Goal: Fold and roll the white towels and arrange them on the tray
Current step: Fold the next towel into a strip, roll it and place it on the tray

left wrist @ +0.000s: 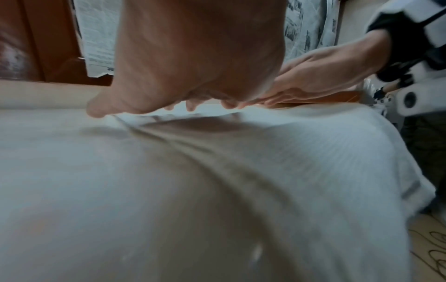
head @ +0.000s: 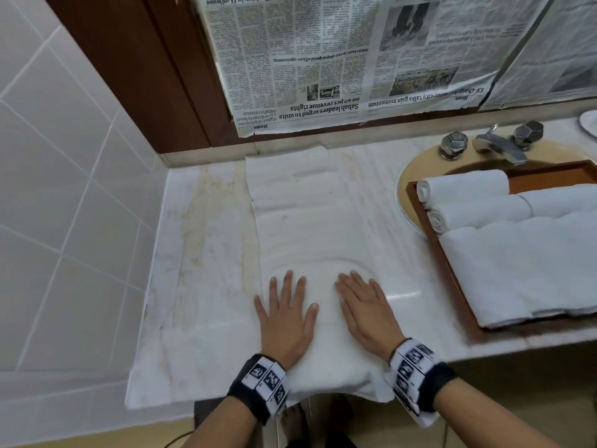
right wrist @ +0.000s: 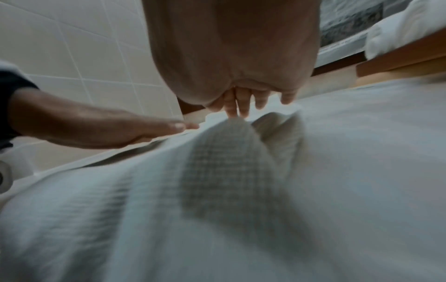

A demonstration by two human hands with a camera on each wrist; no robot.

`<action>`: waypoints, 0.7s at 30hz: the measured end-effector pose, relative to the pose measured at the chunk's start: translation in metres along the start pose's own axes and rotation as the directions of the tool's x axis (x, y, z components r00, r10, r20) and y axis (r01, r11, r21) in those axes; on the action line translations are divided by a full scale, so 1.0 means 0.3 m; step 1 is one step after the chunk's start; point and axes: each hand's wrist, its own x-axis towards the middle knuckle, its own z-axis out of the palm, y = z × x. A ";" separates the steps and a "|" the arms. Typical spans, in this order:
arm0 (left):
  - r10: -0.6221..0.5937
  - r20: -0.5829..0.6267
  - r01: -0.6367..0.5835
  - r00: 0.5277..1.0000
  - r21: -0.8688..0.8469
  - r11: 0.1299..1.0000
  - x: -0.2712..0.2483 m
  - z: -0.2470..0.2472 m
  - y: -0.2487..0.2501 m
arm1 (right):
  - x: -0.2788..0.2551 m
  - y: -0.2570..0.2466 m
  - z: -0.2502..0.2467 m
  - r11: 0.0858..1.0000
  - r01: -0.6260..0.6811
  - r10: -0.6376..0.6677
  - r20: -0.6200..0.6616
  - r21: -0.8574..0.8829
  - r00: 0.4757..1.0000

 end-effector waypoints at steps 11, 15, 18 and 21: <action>0.036 -0.064 -0.031 0.997 0.077 0.997 -0.079 0.057 -0.132 | -0.047 0.163 0.020 0.976 -0.183 0.190 0.053 -0.116 0.980; 0.005 -0.029 -0.004 1.000 0.045 0.999 -0.114 0.037 -0.165 | -0.085 0.203 -0.023 0.956 -0.278 0.283 0.045 -0.096 0.958; 0.015 -0.049 -0.017 0.999 -0.038 0.999 -0.049 -0.008 -0.122 | -0.011 0.133 -0.054 0.983 -0.179 0.179 -0.025 -0.026 0.984; 0.021 -0.077 -0.023 0.997 -0.025 0.999 0.062 -0.035 -0.063 | 0.094 0.042 -0.060 1.000 -0.014 0.013 -0.004 -0.009 1.000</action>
